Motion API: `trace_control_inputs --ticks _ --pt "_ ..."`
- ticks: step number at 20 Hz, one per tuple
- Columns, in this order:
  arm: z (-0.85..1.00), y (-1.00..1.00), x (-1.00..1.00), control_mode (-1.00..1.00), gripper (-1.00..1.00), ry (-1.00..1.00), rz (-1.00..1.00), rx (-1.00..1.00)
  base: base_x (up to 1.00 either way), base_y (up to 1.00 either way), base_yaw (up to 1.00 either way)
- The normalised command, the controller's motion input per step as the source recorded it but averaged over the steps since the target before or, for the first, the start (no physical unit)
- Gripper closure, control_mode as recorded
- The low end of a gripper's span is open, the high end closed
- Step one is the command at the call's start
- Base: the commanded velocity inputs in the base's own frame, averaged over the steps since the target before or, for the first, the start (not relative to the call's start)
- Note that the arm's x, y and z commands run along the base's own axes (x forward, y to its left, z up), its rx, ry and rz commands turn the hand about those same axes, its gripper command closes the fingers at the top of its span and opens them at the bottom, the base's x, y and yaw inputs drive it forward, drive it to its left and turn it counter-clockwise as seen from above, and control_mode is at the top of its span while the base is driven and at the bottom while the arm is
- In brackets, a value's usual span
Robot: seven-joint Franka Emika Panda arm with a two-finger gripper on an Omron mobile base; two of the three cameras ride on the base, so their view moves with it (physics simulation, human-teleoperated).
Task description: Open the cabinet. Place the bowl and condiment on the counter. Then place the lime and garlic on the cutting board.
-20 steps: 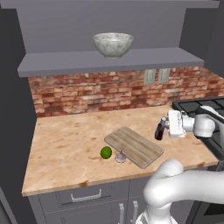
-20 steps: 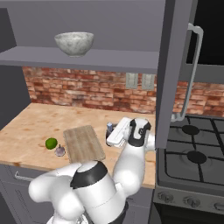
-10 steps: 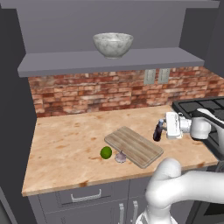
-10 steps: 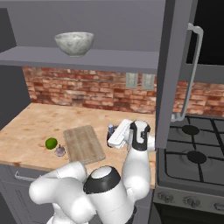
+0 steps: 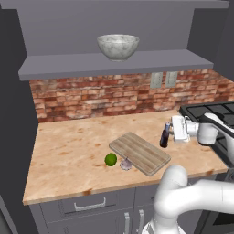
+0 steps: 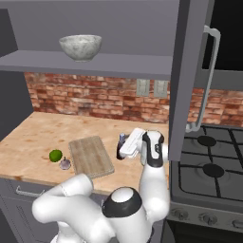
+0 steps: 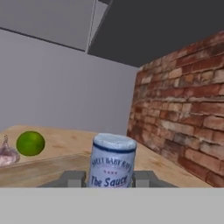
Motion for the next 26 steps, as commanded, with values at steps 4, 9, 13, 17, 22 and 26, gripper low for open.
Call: trace_control_inputs --ticks 4,9,13,17,22,26 --pt "-0.17 0.0 0.03 -1.0 1.0 0.0 0.02 0.0 0.0 0.0 0.0" --pt "-0.16 0.0 0.0 -1.0 -1.0 0.0 0.02 0.0 0.0 0.0 0.0" --pt "-0.08 0.0 0.0 -1.0 -1.0 0.0 0.02 0.0 0.0 0.0 0.0" --pt "-0.05 0.0 0.0 -1.0 -1.0 0.0 0.01 0.0 0.0 0.0 0.0" --pt "-0.01 0.0 0.0 -1.0 -1.0 0.0 0.01 0.0 0.0 0.0 0.0" --pt "0.0 -0.12 0.0 -1.0 -1.0 0.0 0.01 0.0 0.0 0.0 0.0"
